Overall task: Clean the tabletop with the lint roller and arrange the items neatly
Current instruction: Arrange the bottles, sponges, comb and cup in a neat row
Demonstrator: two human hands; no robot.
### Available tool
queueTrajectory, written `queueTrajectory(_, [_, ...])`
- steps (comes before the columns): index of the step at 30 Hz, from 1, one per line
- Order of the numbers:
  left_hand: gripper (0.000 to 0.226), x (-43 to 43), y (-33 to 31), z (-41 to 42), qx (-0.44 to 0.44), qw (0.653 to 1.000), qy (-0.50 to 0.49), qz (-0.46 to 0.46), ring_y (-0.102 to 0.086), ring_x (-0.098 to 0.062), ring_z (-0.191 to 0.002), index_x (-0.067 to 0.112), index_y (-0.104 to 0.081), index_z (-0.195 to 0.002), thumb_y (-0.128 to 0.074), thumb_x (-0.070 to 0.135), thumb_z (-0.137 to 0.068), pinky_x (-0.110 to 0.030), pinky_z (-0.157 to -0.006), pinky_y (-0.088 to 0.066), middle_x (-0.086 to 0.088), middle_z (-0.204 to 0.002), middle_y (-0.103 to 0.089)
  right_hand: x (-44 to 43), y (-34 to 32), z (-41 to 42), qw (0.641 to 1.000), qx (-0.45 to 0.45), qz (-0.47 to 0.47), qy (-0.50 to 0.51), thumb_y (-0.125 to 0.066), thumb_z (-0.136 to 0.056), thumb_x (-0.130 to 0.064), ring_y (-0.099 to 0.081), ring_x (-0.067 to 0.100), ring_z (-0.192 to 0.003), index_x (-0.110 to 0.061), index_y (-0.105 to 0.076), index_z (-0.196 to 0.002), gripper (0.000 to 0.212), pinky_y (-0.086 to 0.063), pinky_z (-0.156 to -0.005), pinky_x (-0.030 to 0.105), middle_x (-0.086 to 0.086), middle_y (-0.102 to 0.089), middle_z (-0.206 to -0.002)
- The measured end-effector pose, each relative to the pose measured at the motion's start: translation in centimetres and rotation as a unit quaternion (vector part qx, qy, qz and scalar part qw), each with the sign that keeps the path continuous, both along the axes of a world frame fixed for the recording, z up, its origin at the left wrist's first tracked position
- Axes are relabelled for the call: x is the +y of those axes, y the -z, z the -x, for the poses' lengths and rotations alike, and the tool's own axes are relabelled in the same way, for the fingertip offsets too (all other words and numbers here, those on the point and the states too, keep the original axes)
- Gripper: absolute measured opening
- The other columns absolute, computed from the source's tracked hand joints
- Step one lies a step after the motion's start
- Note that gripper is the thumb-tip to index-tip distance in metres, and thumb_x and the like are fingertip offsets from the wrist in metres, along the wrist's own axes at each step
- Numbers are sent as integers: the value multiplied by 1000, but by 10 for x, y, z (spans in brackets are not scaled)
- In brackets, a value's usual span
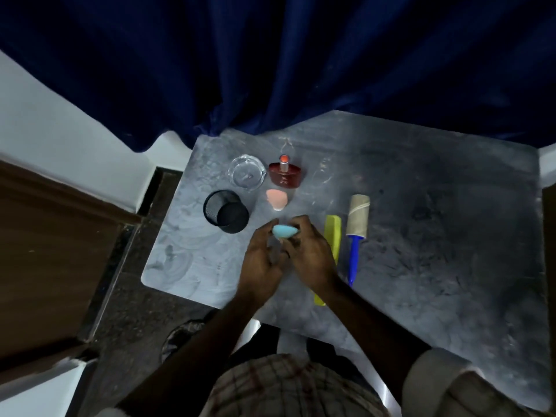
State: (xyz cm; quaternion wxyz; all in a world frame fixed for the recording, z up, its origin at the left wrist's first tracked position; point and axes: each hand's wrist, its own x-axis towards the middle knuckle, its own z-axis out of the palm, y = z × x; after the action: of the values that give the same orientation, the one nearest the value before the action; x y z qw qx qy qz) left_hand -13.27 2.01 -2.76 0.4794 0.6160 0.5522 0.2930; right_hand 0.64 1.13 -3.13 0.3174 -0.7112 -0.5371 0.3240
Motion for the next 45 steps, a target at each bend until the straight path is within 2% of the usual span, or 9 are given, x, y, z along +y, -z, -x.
queueTrajectory(3, [58, 13, 14, 9, -4, 1000, 1, 7, -58, -11, -135, 19, -50, -151, -55, 27, -94, -43, -112, -52, 8, -144, -58, 12, 13, 15, 999, -24, 22, -7, -59, -91, -34, -66, 15, -98, -32, -48, -117, 28, -50, -75, 29, -6, -67, -107])
queueTrajectory(10, [52, 28, 11, 19, -95, 995, 17, 21, -61, 4, -124, 22, -54, -144, -52, 6, -94, -14, -101, -49, 24, -133, -63, 25, 21, 36, 997, -71, 42, 6, -56, -91, -29, -63, 18, -101, -27, -50, -123, 32, -53, -80, 33, -3, -65, -111])
queueTrajectory(15, [61, 28, 17, 32, -104, 993, 35, 42, -60, -12, -134, 7, -47, -152, -54, 23, -94, -24, -109, -48, -5, -144, -60, 21, 23, 43, 995, -81, 49, 21, -57, -91, -31, -64, 19, -98, -27, -51, -120, 30, -54, -79, 34, -3, -64, -109])
queueTrajectory(20, [66, 30, 21, 36, -75, 996, 46, 33, -55, 1, -136, 6, -45, -154, -55, 28, -93, -18, -114, -42, -1, -145, -58, 17, 21, 47, 996, -75, 40, 28, -58, -92, -27, -65, 19, -98, -27, -53, -121, 29, -54, -79, 33, -2, -65, -109])
queueTrajectory(24, [65, 31, 27, 40, -46, 995, 71, 45, -53, -12, -142, 16, -41, -157, -57, 25, -95, -45, -119, -47, 5, -148, -53, 15, 20, 47, 996, -69, 49, 37, -62, -92, -23, -66, 21, -97, -25, -53, -120, 30, -55, -80, 36, 0, -66, -110])
queueTrajectory(28, [62, 32, 32, 38, -31, 995, 77, 55, -56, -19, -139, 17, -40, -156, -57, 26, -98, -54, -115, -49, -2, -147, -56, 13, 21, 46, 996, -73, 37, 36, -61, -91, -26, -66, 19, -95, -27, -52, -119, 29, -55, -77, 33, -2, -65, -109])
queueTrajectory(35, [70, 31, 40, 38, -9, 994, 80, 71, -49, -29, -147, 7, -33, -161, -64, 7, -98, -56, -119, -43, -15, -156, -49, 11, 18, 46, 996, -78, 31, 25, -61, -91, -27, -66, 20, -98, -24, -53, -122, 32, -56, -79, 39, 0, -65, -112])
queueTrajectory(41, [80, -10, 22, 55, 6, 996, 45, 79, -39, -24, -155, 6, -25, -165, -67, 3, -96, -48, -126, -38, -8, -168, -33, -25, -1, 26, 989, -97, 50, 97, -66, -90, -23, -71, 14, -85, -31, -51, -124, 38, -60, -71, 34, -3, -67, -118])
queueTrajectory(45, [67, -59, 15, 63, 24, 987, 146, 60, -50, -17, -146, 10, -40, -159, -67, 13, -97, -45, -117, -48, -4, -158, -47, -79, -4, 7, 968, -217, 84, 92, -71, -88, -20, -72, 26, -83, -23, -62, -124, 38, -53, -61, 30, 3, -67, -123])
